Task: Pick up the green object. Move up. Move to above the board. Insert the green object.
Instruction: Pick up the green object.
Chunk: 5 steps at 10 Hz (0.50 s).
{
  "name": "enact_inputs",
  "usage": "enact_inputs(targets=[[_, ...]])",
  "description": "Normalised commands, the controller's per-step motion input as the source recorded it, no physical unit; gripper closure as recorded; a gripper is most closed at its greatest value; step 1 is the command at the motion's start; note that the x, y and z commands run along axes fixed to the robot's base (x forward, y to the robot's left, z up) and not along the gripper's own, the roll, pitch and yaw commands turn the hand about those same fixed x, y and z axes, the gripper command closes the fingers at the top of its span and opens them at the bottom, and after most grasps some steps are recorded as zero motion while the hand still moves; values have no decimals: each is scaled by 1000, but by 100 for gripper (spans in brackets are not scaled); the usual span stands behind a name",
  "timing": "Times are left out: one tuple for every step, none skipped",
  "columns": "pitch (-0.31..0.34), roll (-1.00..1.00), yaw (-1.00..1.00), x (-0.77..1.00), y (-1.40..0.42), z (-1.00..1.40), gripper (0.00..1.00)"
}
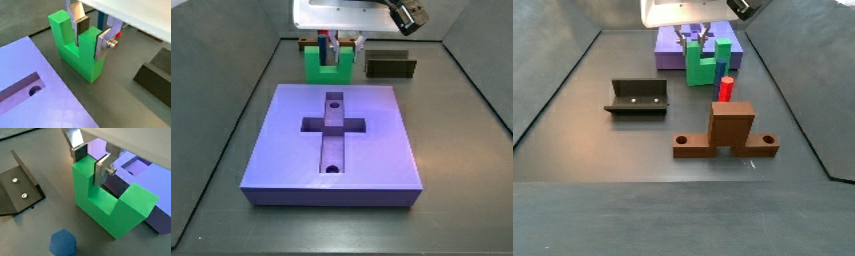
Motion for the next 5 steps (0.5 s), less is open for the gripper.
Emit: enact_inputs(targets=[[0, 0, 0, 0, 0, 0, 100], [0, 0, 0, 0, 0, 0, 100], [0, 0, 0, 0, 0, 0, 100], [0, 0, 0, 0, 0, 0, 100], [0, 0, 0, 0, 0, 0, 100]])
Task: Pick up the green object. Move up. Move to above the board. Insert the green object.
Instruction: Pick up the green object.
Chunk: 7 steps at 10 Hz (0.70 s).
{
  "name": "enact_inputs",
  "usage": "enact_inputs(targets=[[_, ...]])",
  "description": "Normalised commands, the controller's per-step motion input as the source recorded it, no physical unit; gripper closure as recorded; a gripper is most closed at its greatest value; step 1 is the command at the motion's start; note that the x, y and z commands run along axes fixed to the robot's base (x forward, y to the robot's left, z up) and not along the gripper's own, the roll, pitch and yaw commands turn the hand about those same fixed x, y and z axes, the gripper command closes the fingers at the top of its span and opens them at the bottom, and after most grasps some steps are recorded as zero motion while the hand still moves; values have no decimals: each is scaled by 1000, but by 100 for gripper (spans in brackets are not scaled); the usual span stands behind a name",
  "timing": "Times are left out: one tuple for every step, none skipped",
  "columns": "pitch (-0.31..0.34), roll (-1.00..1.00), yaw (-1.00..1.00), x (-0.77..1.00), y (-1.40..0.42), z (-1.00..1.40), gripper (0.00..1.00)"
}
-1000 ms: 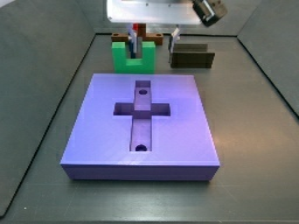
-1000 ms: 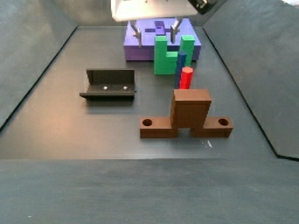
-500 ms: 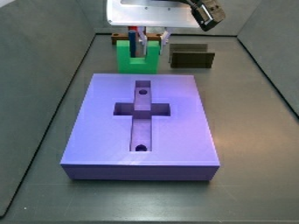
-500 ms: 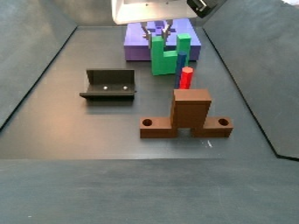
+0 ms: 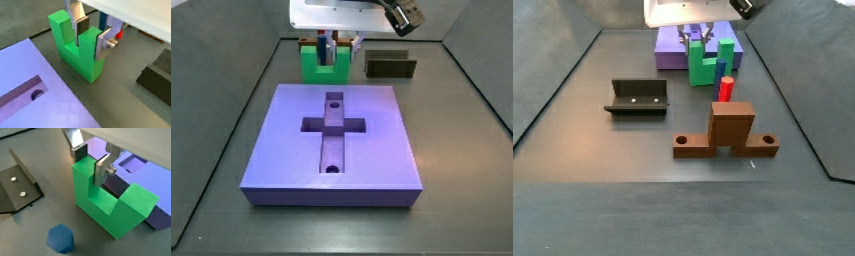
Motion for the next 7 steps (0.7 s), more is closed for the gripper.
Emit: enact_inputs(targets=[[0, 0, 0, 0, 0, 0, 100], [0, 0, 0, 0, 0, 0, 100], [0, 0, 0, 0, 0, 0, 100], [0, 0, 0, 0, 0, 0, 100], [0, 0, 0, 0, 0, 0, 100], [0, 0, 0, 0, 0, 0, 100], [0, 0, 0, 0, 0, 0, 100]])
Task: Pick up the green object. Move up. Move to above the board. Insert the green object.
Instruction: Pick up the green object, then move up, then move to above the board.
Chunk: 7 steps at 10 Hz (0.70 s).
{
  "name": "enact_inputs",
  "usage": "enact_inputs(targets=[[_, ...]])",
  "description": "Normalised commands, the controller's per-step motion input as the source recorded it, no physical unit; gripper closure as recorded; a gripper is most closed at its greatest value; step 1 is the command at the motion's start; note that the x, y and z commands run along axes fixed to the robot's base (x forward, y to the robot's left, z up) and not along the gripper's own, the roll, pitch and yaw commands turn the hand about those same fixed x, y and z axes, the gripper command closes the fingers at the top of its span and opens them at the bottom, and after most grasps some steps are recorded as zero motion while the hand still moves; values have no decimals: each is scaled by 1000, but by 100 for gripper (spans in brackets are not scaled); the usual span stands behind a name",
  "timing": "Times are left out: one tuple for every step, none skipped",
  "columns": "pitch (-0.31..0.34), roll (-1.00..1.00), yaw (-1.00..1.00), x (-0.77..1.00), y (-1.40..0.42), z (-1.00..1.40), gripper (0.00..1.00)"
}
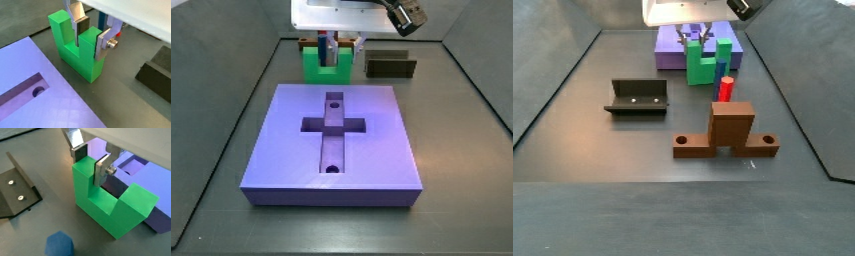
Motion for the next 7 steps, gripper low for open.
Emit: enact_inputs(targets=[[0, 0, 0, 0, 0, 0, 100], [0, 0, 0, 0, 0, 0, 100], [0, 0, 0, 0, 0, 833, 100], [1, 2, 38, -29, 33, 850, 100], [9, -26, 44, -92, 19, 541, 100], [-2, -44, 31, -72, 12, 321, 100], [0, 0, 0, 0, 0, 1400, 100]])
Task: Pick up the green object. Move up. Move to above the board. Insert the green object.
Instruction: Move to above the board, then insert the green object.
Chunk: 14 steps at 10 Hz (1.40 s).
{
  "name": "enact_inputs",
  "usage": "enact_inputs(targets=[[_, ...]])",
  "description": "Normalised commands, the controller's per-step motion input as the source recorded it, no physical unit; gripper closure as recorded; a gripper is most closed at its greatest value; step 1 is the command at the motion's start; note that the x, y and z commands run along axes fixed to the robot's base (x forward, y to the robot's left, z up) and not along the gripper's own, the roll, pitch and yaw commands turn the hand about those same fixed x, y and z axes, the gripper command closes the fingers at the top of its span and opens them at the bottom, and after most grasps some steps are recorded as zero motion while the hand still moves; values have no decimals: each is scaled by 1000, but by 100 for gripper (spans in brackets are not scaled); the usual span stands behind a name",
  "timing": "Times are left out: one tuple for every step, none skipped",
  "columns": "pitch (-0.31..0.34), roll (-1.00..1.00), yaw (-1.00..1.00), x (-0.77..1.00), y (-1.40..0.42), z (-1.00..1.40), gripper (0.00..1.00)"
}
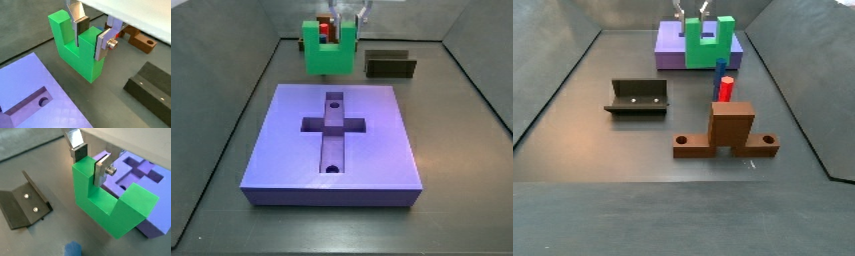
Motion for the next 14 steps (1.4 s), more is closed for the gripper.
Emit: enact_inputs(targets=[[21, 1, -9, -7, -4, 1400, 100], [37, -15, -10, -25, -1, 1400, 100], [51, -44, -5, 57, -2, 1400, 100], [96, -33, -6, 42, 4, 686, 100], [75, -37, -7, 39, 4, 314, 100], [147, 43, -443, -175, -1400, 384, 100], [153, 65, -411, -183, -1400, 372, 100], [112, 89, -207, -159, -1400, 388, 100], [109, 37, -103, -122, -1400, 383, 100], [114, 34, -44, -48, -768, 218, 100], [117, 18, -20, 20, -385, 115, 100], [117, 7, -9, 51, -185, 53, 100], [0, -21, -57, 86, -197, -249, 100], [-96, -30, -69, -3, -220, -531, 100]])
